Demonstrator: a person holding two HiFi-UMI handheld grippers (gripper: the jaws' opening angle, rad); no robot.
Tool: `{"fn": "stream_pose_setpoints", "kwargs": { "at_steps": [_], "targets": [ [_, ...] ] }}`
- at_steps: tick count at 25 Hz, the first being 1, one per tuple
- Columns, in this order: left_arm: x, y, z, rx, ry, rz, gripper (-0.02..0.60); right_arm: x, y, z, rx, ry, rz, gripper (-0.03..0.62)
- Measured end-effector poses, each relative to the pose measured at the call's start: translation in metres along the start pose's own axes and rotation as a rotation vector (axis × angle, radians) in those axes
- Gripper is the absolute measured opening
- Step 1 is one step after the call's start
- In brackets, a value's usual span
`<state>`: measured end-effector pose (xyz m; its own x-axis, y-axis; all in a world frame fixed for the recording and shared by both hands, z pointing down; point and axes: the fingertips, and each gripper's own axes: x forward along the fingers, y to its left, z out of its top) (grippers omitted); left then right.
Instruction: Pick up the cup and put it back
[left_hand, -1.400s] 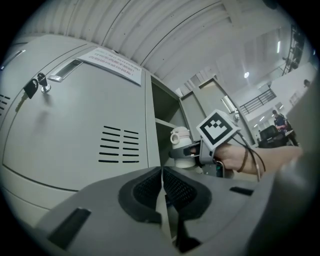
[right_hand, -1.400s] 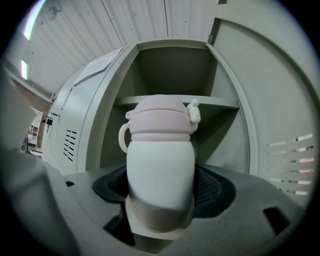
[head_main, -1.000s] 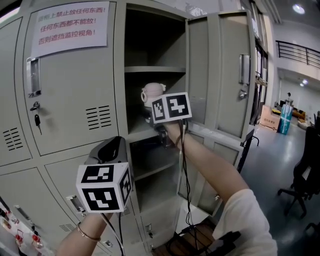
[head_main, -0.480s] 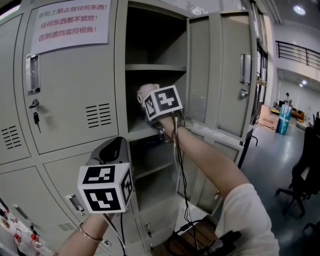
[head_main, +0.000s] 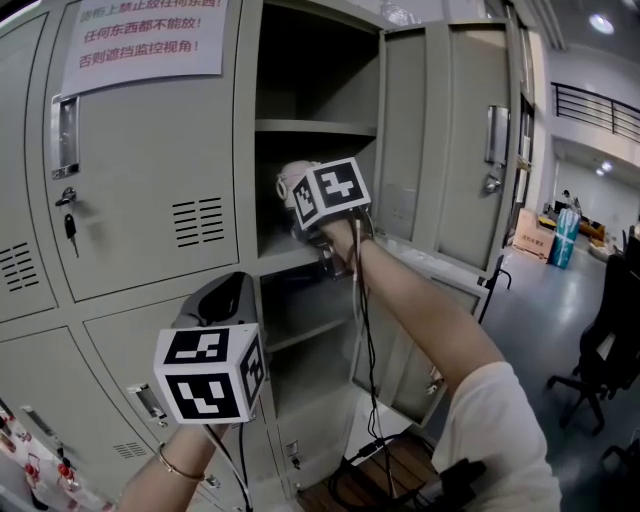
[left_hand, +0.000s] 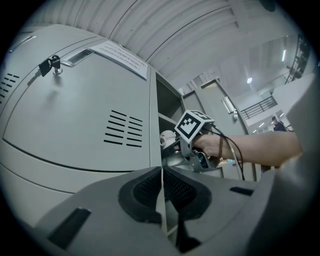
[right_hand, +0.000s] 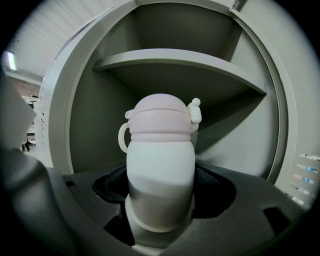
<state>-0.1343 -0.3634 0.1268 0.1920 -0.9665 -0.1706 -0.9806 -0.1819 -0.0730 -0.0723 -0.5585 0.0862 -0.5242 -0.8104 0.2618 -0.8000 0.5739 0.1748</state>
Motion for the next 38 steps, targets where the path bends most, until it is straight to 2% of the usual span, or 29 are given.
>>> {"fn": "stream_pose_setpoints", "kwargs": {
  "at_steps": [11, 18, 25, 29, 33, 38],
  "targets": [
    [-0.007, 0.006, 0.003, 0.001, -0.004, -0.002, 0.012, -0.005, -0.007, -0.003, 0.023, 0.025, -0.004, 0.357],
    [-0.009, 0.001, -0.003, -0.009, 0.006, -0.021, 0.012, -0.009, -0.010, -0.004, 0.034, 0.000, -0.017, 0.362],
    [-0.009, 0.001, -0.014, -0.015, 0.014, -0.011, 0.012, -0.026, -0.012, 0.004, 0.058, -0.075, -0.041, 0.364],
    [-0.009, -0.004, -0.019, -0.025, 0.017, -0.017, 0.012, -0.036, -0.015, 0.001, 0.124, -0.117, -0.025, 0.364],
    [-0.008, -0.005, -0.024, -0.052, 0.020, -0.023, 0.012, -0.047, -0.015, -0.003, 0.250, -0.179, 0.044, 0.362],
    [-0.006, -0.006, -0.037, -0.064, 0.036, -0.025, 0.012, -0.067, -0.015, -0.010, 0.334, -0.257, 0.083, 0.342]
  ]
}}
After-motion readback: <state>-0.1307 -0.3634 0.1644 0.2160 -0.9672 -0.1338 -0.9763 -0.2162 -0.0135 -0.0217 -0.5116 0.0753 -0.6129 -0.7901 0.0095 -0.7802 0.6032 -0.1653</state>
